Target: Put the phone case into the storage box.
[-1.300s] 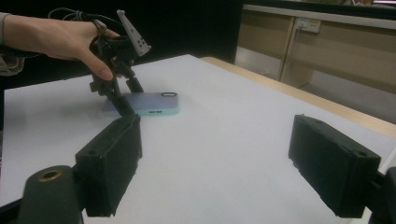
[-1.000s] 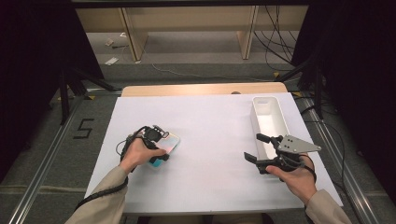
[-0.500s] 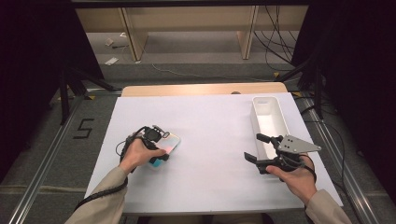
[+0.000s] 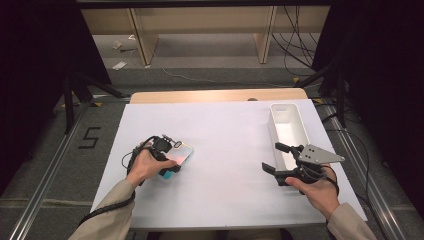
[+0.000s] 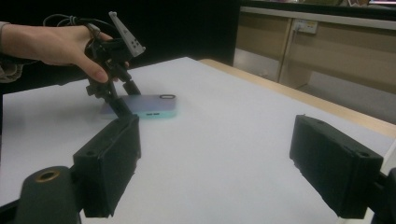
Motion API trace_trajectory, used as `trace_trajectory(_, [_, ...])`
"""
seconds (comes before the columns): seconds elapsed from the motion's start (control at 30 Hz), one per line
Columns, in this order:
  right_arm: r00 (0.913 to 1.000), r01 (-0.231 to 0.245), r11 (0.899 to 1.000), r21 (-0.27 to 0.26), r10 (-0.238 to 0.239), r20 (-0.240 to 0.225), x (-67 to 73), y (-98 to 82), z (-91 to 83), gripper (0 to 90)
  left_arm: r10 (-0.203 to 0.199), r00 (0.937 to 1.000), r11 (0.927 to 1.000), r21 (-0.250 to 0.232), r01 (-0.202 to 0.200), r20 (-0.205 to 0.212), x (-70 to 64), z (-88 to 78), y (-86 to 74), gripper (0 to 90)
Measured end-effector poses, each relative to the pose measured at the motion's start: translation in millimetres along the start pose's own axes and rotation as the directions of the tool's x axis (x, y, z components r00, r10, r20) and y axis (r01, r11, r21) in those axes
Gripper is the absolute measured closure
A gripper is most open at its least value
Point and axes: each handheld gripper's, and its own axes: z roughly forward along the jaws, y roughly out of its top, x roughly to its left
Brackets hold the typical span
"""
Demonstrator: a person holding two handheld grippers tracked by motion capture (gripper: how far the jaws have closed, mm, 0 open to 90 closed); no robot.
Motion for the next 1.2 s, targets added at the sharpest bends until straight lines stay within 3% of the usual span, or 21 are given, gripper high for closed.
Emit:
trace_trajectory(0.57, [0.9998,-0.014,1.0,-0.004,0.015,0.016,0.1,0.3,-0.1,16.0,0.003,1.0,0.9942,-0.108,-0.004,-0.008,-3.3,-14.9,3.1,17.0])
trace_trajectory(1.2, [0.9993,-0.021,1.0,-0.007,0.021,0.03,2.6,3.5,4.2,15.3,0.019,0.9996,0.9692,-0.245,-0.023,-0.02,-8.7,-27.2,3.7,17.0])
